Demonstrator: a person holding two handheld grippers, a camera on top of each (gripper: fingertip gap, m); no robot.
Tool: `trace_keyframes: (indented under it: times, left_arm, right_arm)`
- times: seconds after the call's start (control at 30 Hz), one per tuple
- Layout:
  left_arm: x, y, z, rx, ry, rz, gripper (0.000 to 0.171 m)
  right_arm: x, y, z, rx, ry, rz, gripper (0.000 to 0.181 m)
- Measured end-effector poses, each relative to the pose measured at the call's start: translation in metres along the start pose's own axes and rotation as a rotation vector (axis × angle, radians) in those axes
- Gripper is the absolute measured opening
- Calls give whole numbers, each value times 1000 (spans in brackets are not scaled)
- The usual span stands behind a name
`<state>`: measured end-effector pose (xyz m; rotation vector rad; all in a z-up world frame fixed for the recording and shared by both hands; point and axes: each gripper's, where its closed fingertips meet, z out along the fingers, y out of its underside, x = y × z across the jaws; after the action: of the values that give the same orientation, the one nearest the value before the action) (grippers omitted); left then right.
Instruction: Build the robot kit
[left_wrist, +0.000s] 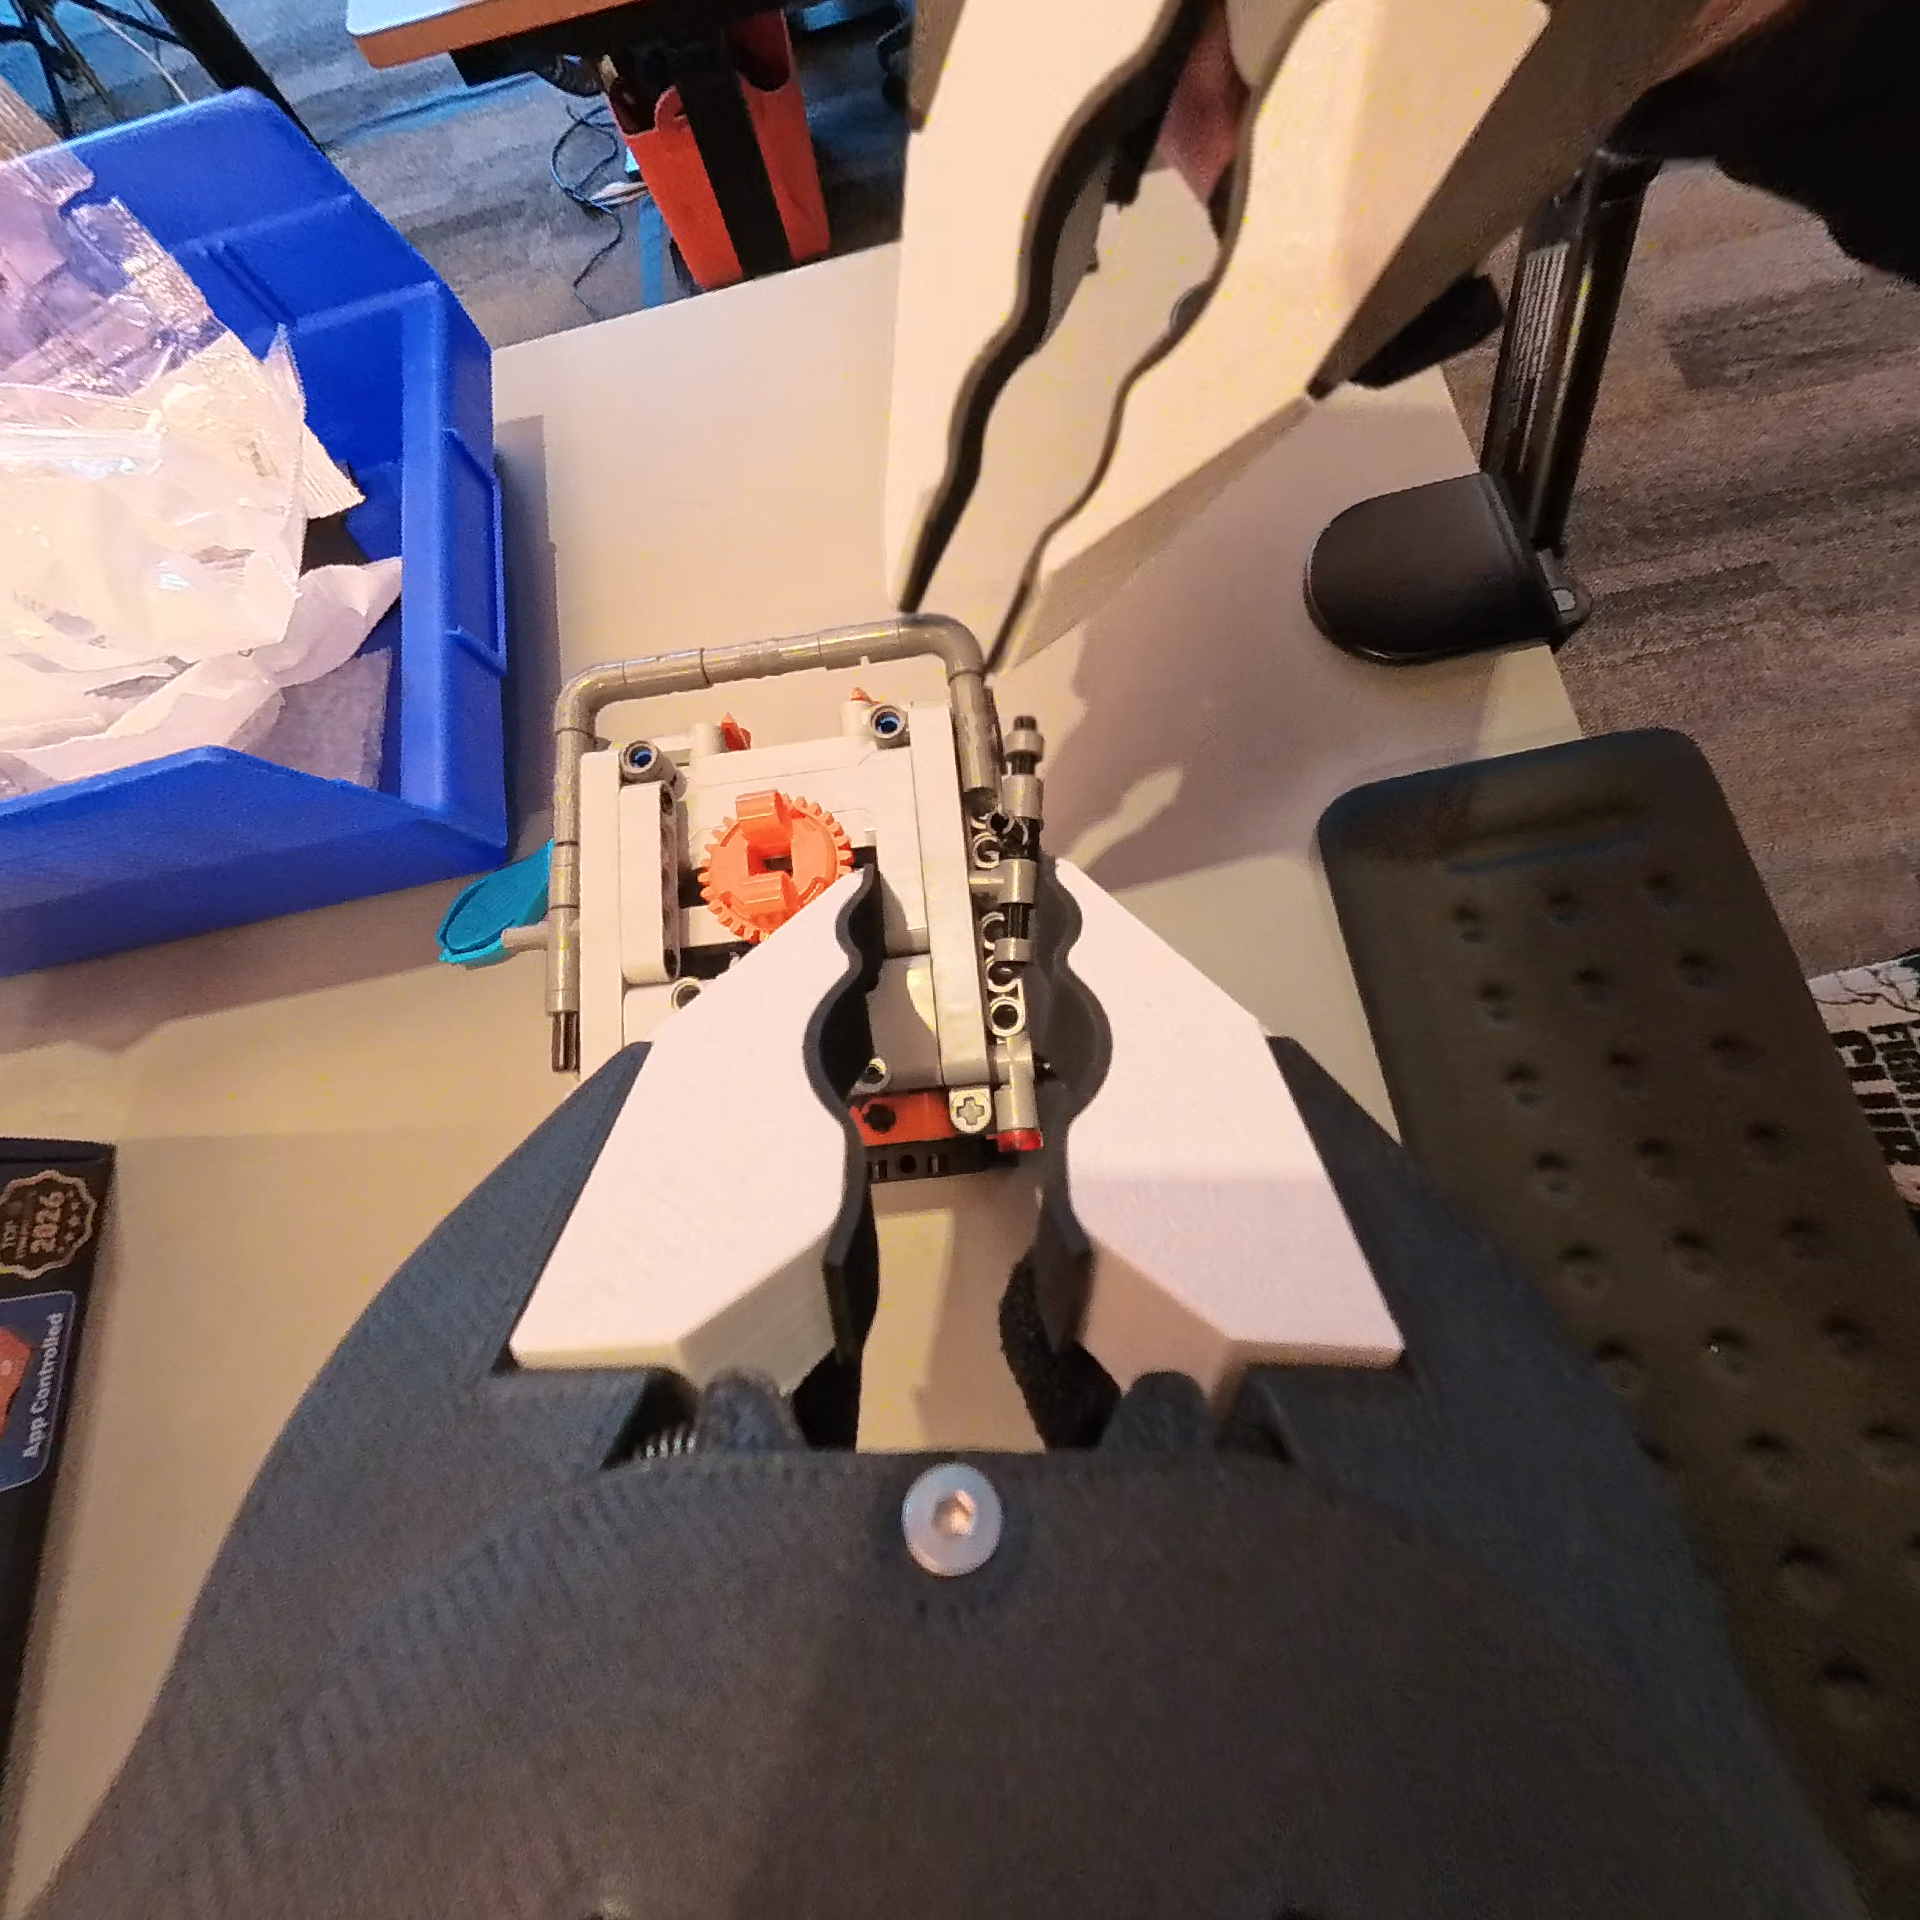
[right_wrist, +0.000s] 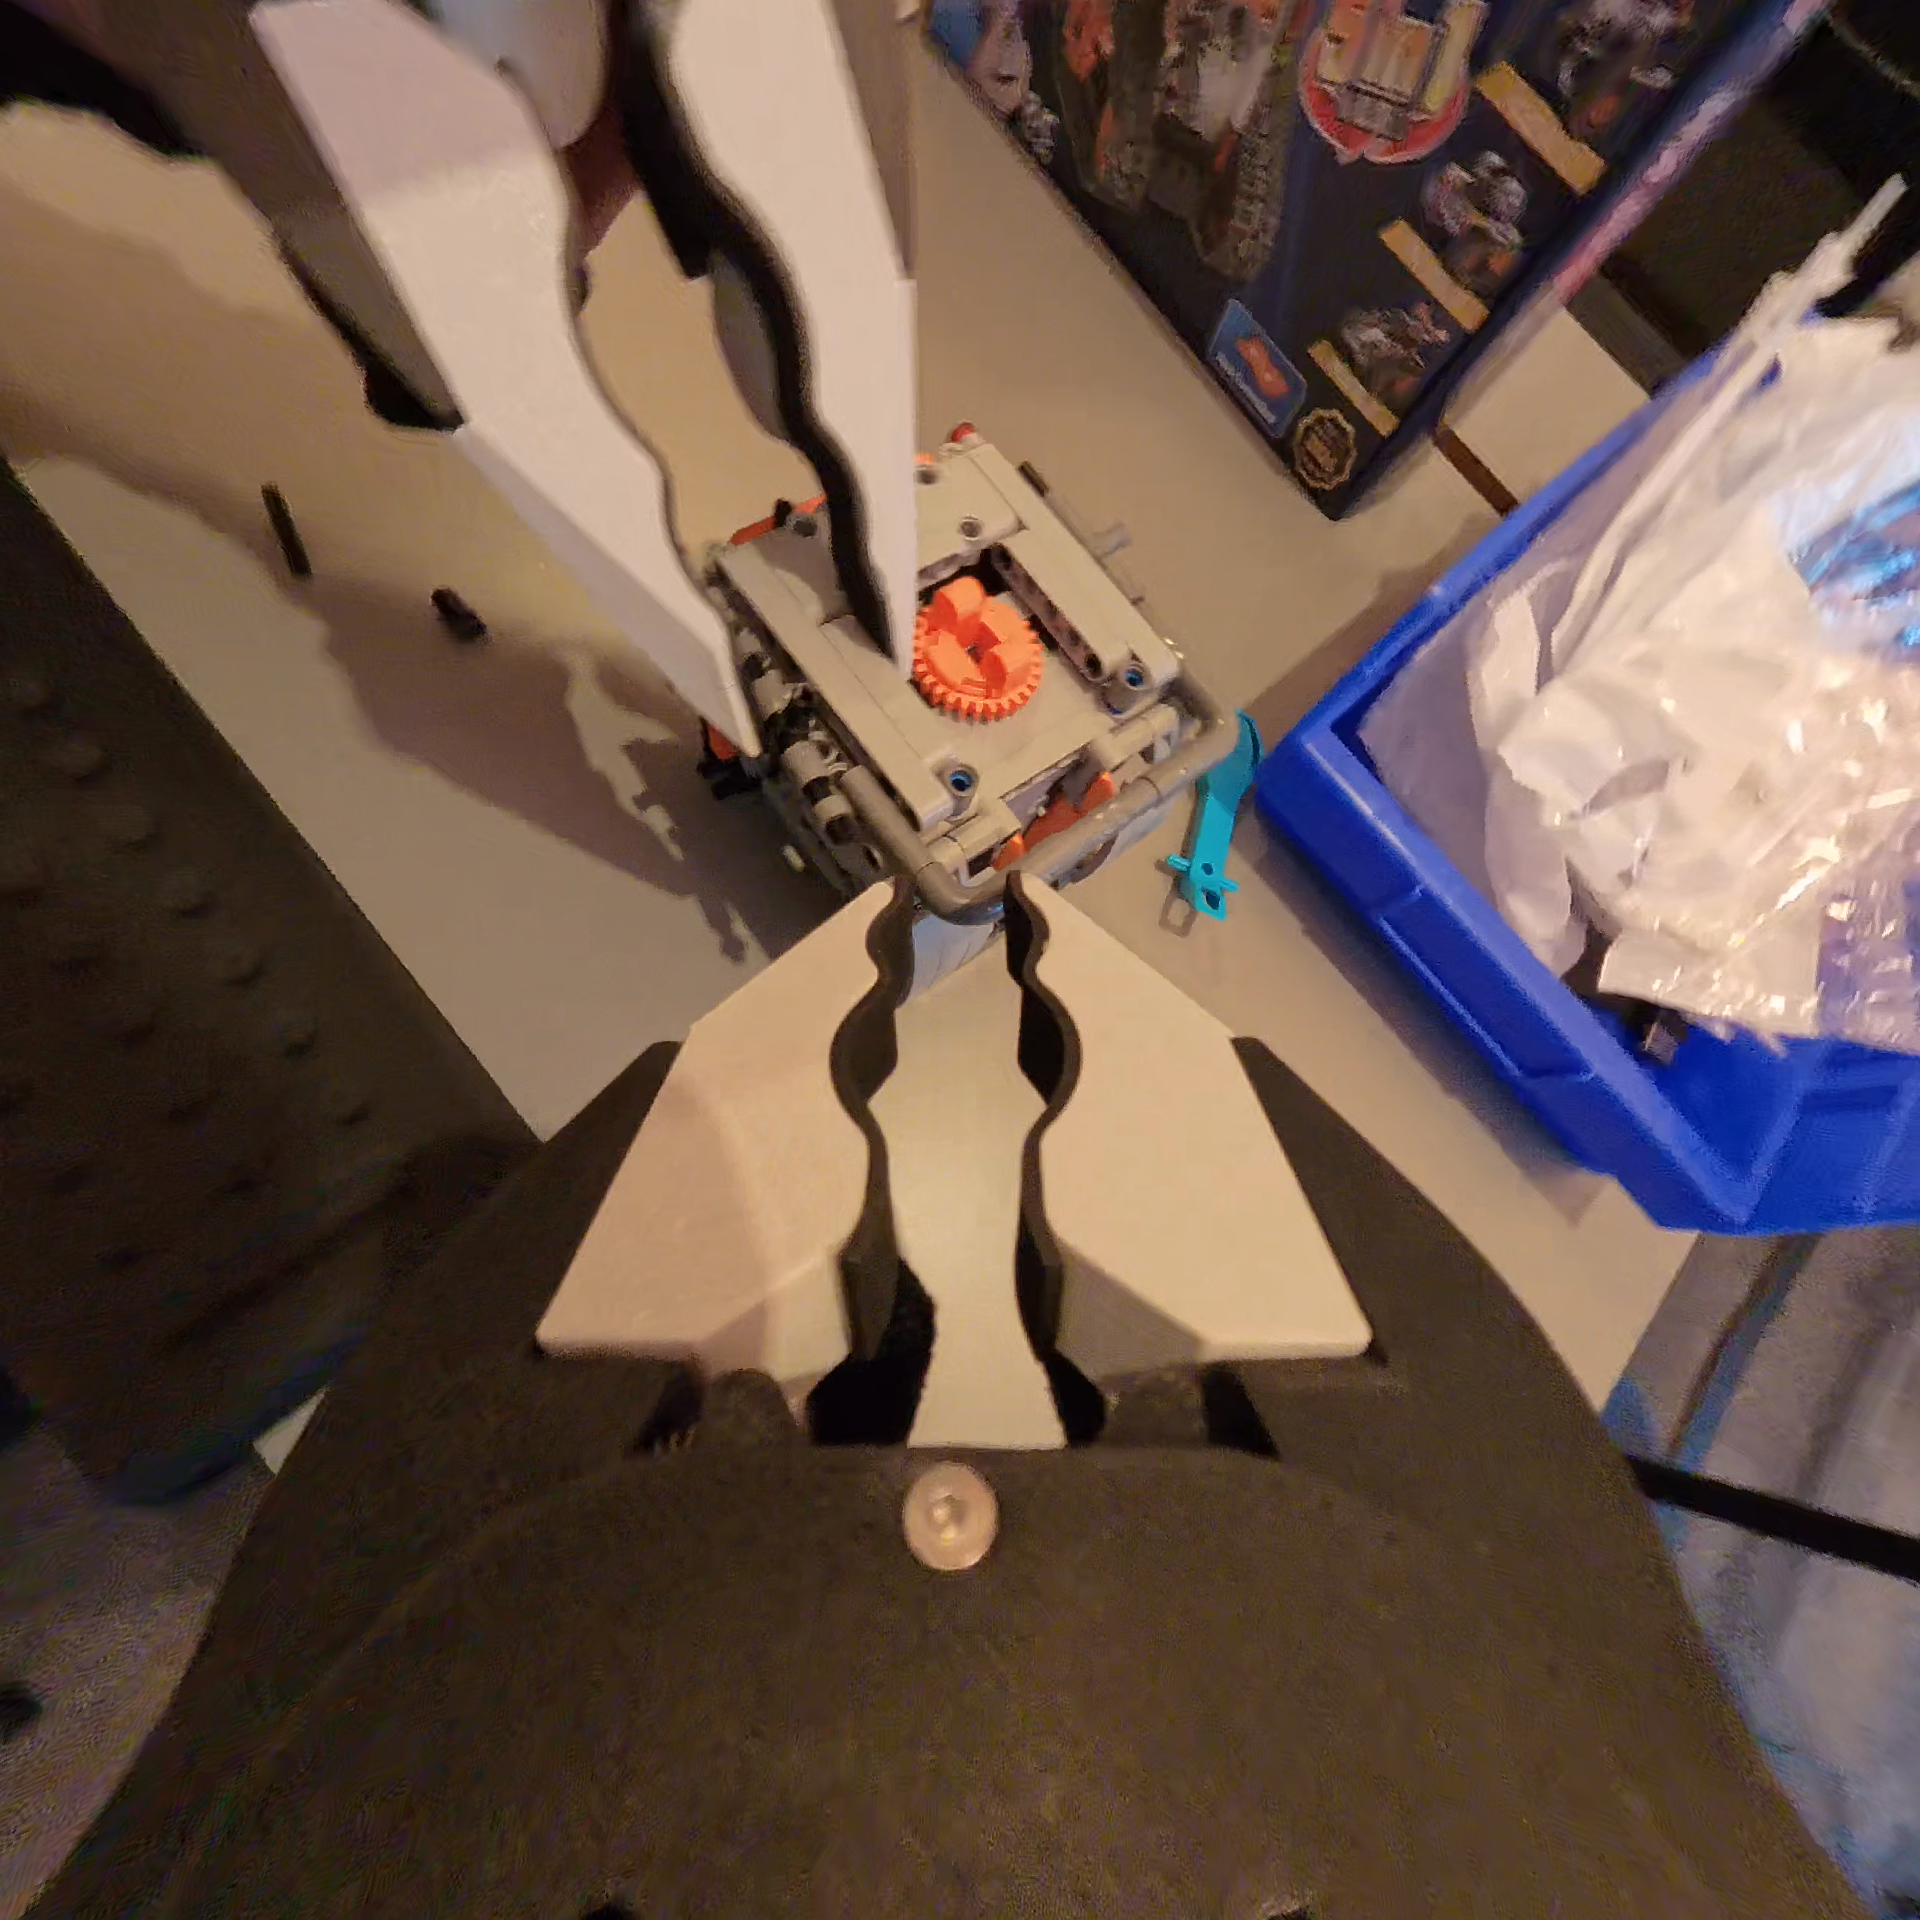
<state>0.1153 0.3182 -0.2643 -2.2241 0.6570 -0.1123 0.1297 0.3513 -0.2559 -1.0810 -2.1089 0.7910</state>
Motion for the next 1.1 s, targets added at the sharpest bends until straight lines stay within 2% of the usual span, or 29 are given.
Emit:
trace_keyframes:
  times: [0.13,0.2,0.3,0.5,1.1]
  left_arm:
    - [2,0,0,12,18,-1,27]
    - [2,0,-1,13,26,-1,27]
    - [3,1,-2,14,32,8,27]
    - [4,2,-2,17,37,14,27]
    - [3,2,-3,17,28,15,26]
  right_arm:
    - [-9,-13,-2,36,-1,-128,19]
    - [-9,-5,5,-32,19,-184,13]
    - [-12,-3,6,-55,0,-232,7]
    - [-7,4,1,-83,-18,-244,6]
    - [7,6,4,-72,56,-99,9]
